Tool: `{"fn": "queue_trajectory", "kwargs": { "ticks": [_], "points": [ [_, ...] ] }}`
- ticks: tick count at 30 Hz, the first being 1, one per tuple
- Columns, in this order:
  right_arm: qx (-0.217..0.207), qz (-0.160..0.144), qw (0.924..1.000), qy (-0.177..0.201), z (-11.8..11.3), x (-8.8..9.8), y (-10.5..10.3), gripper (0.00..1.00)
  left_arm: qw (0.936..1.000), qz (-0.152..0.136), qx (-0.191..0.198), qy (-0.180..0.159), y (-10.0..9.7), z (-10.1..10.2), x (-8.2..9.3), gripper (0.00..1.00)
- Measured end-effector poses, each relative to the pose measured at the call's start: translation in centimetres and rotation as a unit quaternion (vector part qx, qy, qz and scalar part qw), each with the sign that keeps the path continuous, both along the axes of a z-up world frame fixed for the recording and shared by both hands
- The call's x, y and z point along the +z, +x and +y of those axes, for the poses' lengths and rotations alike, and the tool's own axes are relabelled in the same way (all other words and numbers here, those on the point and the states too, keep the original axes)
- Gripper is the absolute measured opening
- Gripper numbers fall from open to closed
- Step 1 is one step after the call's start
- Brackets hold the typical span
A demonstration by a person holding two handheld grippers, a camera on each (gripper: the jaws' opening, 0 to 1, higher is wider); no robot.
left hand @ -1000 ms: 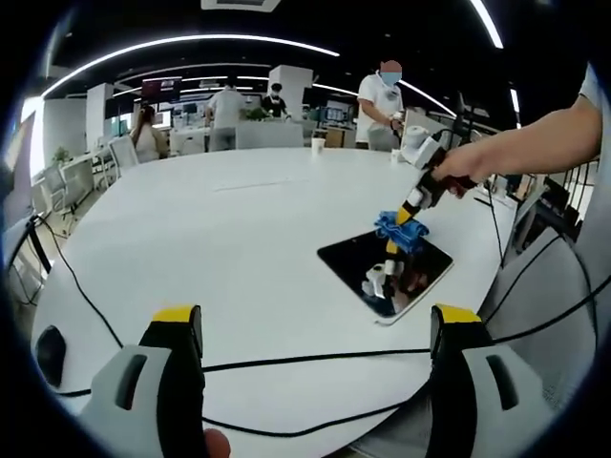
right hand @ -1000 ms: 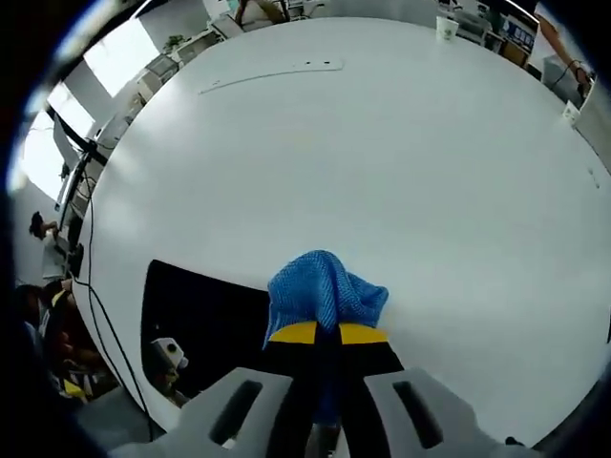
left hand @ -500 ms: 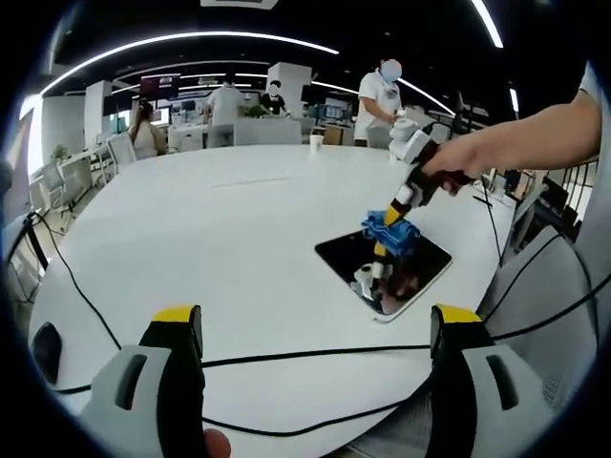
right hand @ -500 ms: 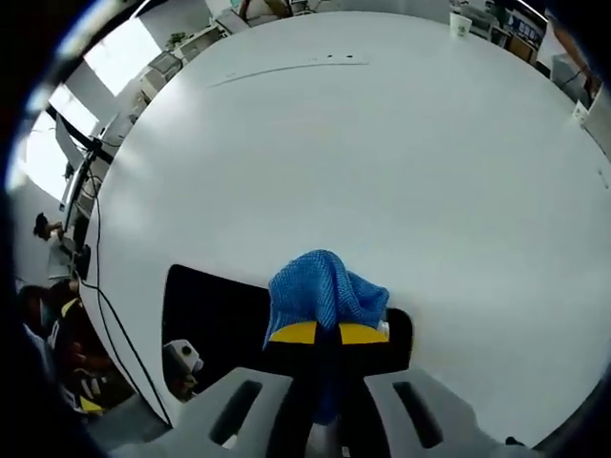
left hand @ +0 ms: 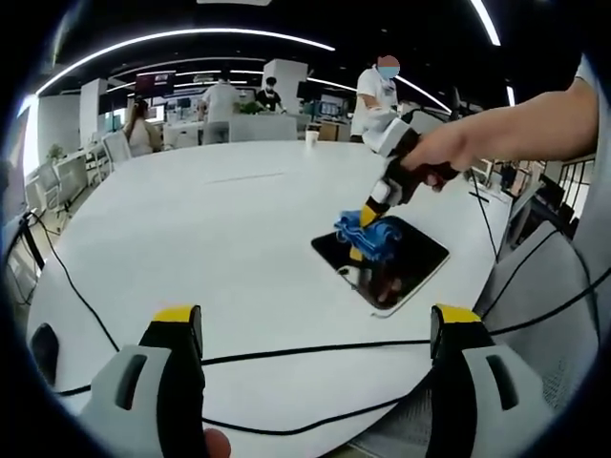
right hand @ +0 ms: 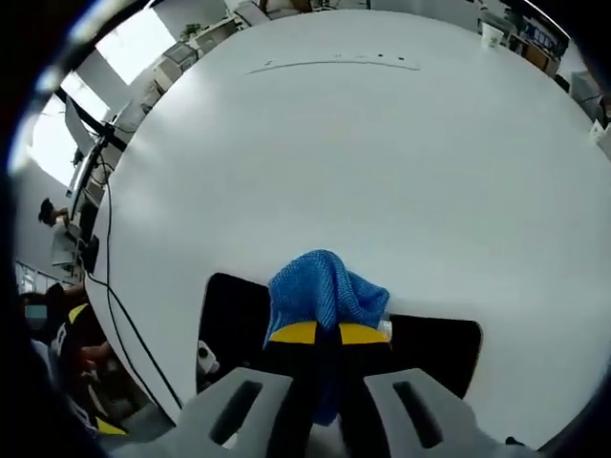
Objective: Wipe the mirror surface with the cleaning cloth until all visible marks leave the cleaned area.
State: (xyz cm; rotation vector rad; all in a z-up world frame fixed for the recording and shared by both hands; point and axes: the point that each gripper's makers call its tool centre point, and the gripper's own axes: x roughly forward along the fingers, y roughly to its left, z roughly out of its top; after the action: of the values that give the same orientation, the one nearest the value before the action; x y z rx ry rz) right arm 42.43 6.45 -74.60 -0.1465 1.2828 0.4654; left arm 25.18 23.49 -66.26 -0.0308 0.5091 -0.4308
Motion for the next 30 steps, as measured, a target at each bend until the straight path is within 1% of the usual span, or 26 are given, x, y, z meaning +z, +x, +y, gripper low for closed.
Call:
{"fn": "queue_trajectory", "kwargs": {
  "ticks": [4,7,10,12,13,15,20,25,27,30],
  "points": [
    [0.005,0.003,1.0000,0.006,1.5,-0.4,0.2,0.00,1.0000,0.001,0.000,-0.001,0.1,0.1,0.0,0.99],
    [0.013,0.005,0.9999,0.009,2.6,-0.1,-0.7,0.00,1.0000,0.001,0.002,-0.003,0.2,0.3,0.0,0.99],
    [0.013,0.011,0.9997,0.017,3.4,-0.1,-0.8,0.00,1.0000,0.002,0.001,-0.003,0.2,0.4,-0.1,0.99],
    [0.019,0.011,0.9996,0.018,4.4,-0.7,-0.2,0.00,1.0000,0.003,0.000,-0.003,0.2,0.4,-0.1,0.99],
    [0.023,0.010,0.9995,0.018,4.8,-0.2,-0.8,0.00,1.0000,0.002,0.000,-0.003,0.2,0.3,-0.1,0.99],
    [0.027,0.009,0.9994,0.018,5.3,-0.1,-1.2,0.00,1.0000,0.002,-0.001,-0.002,0.2,0.4,-0.1,0.99],
    [0.033,0.011,0.9992,0.023,6.2,-0.2,-1.1,0.00,1.0000,0.004,-0.001,-0.003,0.1,0.3,-0.2,0.99],
    [0.047,0.005,0.9987,0.019,7.3,0.2,-1.8,0.00,1.0000,0.006,-0.004,-0.002,0.0,0.1,-0.3,0.99],
    [0.052,0.002,0.9986,0.013,7.3,0.3,-2.0,0.00,1.0000,0.006,-0.006,-0.002,0.1,0.1,-0.2,0.99],
    [0.054,0.001,0.9984,0.016,7.3,0.2,-1.8,0.00,1.0000,0.005,-0.005,-0.001,0.2,0.2,-0.1,0.99]
  ]
}}
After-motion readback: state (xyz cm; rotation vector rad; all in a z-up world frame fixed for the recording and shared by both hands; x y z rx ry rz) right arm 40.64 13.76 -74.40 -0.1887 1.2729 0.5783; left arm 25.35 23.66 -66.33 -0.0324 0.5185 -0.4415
